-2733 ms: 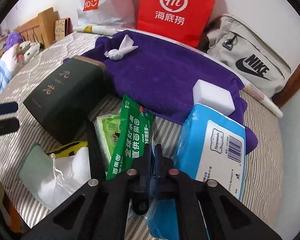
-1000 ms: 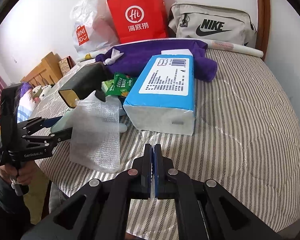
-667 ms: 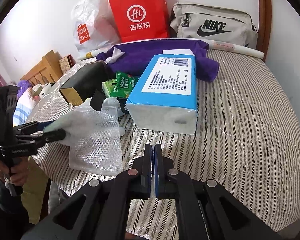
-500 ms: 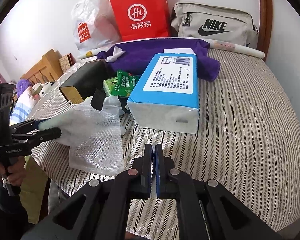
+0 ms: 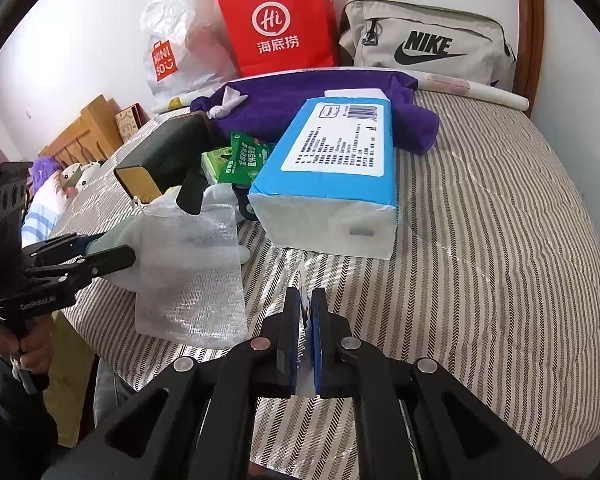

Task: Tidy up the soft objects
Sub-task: 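Grasp the white glove by its green cuff with the left tool while the right tool holds the card, then carry the glove with the left tool while the right tool carries the card to the towel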

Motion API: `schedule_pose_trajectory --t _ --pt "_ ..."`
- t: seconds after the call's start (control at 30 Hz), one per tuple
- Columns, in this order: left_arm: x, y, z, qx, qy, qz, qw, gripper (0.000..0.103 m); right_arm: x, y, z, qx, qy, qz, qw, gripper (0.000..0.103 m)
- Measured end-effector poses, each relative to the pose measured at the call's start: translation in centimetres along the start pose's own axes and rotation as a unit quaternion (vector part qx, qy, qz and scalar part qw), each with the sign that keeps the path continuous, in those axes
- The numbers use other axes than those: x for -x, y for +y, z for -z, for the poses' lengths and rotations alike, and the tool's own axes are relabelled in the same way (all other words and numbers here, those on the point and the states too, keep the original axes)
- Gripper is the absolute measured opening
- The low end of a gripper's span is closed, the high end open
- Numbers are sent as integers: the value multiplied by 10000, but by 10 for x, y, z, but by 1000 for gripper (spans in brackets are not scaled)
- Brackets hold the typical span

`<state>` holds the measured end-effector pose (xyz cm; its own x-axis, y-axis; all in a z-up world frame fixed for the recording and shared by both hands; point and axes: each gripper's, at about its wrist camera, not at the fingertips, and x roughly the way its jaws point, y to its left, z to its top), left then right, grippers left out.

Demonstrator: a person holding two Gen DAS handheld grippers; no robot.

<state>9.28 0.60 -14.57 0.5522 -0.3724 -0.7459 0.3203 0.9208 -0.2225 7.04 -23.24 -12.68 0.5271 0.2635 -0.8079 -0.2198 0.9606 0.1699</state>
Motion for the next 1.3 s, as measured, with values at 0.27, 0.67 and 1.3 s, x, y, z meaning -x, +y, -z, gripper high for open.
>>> schedule_pose_trajectory --t 0.27,0.67,1.3 --pt "15 13 -1 370 -211 307 9986 13 4 -1 0 -63 -47 -55 10000 5" --pt "61 24 -26 629 -763 406 9943 13 29 1 -16 -38 -305 -117 9995 5" --pt "103 34 -78 708 -1343 376 9877 13 47 11 -74 207 -651 -135 9976 5"
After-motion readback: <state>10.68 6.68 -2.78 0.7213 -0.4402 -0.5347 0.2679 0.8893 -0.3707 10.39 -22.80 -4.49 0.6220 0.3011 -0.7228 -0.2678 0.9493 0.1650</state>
